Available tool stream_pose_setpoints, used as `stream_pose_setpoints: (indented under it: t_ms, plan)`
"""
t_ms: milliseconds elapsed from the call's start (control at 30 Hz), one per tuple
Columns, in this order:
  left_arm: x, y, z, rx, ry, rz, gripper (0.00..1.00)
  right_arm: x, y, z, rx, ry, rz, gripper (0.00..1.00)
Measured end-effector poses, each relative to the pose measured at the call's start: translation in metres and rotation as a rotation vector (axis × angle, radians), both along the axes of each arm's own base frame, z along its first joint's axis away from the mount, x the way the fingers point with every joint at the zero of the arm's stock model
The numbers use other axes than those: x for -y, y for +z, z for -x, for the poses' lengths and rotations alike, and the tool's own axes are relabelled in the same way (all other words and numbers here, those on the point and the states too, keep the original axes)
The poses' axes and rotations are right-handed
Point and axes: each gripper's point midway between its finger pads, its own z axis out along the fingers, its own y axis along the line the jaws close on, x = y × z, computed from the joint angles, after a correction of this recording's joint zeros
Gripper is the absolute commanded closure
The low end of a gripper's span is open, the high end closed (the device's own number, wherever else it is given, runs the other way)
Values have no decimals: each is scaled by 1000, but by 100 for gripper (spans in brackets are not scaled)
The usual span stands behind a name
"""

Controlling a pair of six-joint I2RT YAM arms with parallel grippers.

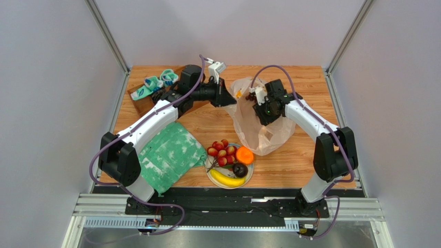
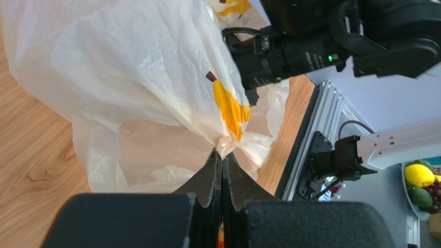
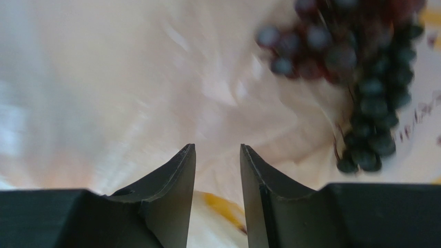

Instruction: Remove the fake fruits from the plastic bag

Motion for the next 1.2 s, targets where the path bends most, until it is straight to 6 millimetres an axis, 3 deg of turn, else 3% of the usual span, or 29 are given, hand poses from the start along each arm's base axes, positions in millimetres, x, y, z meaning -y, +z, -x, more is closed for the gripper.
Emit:
stream_pose_setpoints:
  t_ms: [133,267,367,500,667,767,967,1200]
  plan:
    - [-1,15,3,45,-25,13,100,57,-9,9,-56,-80,110,62]
    - [-3,30,10,97,-44,26,100,115,-6,33,-82,-143,216,64]
    - [-5,38,15,131,-65,29,100,133,-4,52,-116,-150,239,62]
    - [-6,42,18,152,-77,32,100,116,14,54,-95,-103,172,59]
    - [-6,38,18,146,-77,30,100,83,39,31,-5,3,120,59]
    - [-6,34,18,138,-75,24,100,70,35,12,5,43,120,59]
    - [-4,30,17,137,-80,17,100,61,15,-25,-23,57,129,59]
    - [-2,21,15,134,-87,-2,100,50,22,-57,35,79,122,53]
